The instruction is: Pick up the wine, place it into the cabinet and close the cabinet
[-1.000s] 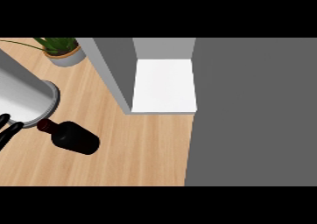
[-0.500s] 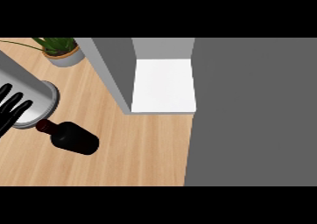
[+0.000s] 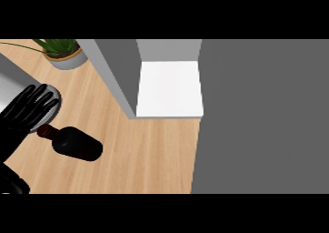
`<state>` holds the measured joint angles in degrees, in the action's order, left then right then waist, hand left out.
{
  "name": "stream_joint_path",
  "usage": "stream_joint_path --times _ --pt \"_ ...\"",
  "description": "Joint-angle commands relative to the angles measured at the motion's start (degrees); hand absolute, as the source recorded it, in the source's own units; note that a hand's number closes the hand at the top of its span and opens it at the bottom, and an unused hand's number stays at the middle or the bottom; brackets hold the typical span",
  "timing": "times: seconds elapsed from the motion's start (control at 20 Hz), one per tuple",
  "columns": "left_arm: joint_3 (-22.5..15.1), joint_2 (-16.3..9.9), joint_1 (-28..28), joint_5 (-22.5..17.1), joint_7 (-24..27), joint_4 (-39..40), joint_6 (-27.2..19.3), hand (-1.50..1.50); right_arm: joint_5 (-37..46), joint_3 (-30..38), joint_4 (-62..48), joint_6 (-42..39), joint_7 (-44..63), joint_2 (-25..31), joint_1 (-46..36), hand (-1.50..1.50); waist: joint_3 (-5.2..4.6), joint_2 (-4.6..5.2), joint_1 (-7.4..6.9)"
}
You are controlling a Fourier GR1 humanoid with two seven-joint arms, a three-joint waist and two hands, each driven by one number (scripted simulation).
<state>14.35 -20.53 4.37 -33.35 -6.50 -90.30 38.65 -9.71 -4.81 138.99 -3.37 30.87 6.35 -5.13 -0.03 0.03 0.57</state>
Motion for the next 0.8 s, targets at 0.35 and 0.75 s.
stream_joint_path --times 0.35,0.75 --pt "-0.2 1.0 6.9 16.3 15.4 23.2 6.7 -1.5 -0.9 -0.9 3.7 0.1 -0.7 -1.4 1.8 -1.5 0.01 0.04 -0.03" --pt "-3.2 1.5 11.1 30.5 33.3 41.1 6.7 -1.5 1.3 -2.4 2.0 -0.6 -1.4 -1.8 1.8 -1.5 -0.02 0.1 0.09"
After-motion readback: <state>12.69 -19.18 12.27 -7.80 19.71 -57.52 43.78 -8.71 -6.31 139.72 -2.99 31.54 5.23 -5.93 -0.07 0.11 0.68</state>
